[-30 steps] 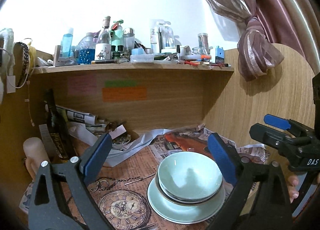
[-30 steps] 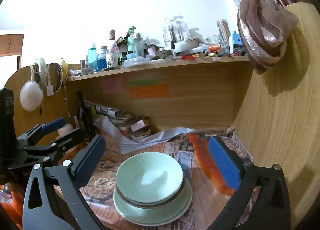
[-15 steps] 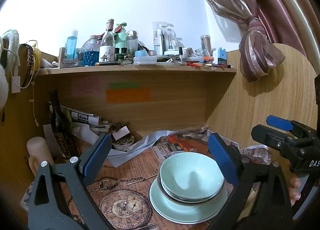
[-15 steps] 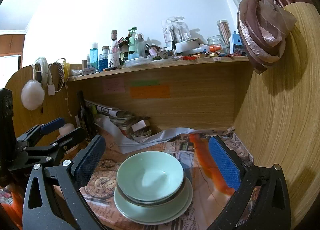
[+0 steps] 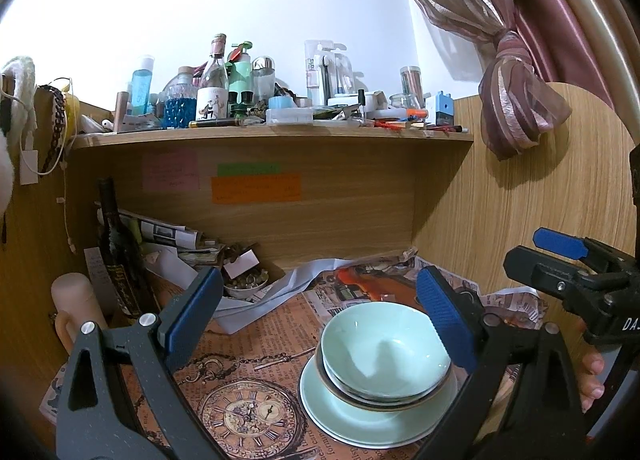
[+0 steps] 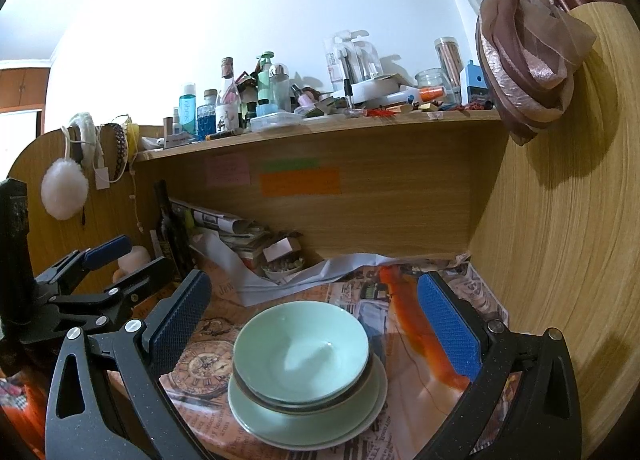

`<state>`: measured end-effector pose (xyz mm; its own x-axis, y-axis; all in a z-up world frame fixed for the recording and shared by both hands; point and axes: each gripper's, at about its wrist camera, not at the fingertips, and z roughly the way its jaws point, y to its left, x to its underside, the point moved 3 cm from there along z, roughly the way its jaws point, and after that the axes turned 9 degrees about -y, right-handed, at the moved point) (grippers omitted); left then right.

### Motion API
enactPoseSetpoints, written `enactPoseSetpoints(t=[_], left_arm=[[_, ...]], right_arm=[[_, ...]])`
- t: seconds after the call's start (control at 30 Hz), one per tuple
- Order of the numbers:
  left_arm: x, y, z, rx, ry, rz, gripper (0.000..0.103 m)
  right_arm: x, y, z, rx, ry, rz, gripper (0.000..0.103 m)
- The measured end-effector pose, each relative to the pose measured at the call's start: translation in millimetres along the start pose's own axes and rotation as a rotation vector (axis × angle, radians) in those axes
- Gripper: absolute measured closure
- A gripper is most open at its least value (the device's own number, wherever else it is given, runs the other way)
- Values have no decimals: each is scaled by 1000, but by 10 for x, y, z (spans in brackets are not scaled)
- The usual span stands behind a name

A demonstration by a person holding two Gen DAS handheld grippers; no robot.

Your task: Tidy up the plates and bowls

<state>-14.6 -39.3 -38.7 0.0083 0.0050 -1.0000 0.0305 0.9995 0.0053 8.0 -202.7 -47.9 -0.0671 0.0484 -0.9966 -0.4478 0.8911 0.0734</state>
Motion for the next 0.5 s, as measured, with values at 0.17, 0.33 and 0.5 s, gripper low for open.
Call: enactPoseSetpoints(t=[0.17, 0.33, 0.5], left_arm=[[27, 6, 23, 0, 8, -8, 4], [28, 16, 27, 1, 9, -12, 4], [28, 10, 30, -1, 10, -13, 4]], right_arm=[[7, 6, 1, 1, 1, -3, 0], [10, -1, 12, 0, 0, -6, 0], [4, -4, 23, -4, -1, -6, 0]])
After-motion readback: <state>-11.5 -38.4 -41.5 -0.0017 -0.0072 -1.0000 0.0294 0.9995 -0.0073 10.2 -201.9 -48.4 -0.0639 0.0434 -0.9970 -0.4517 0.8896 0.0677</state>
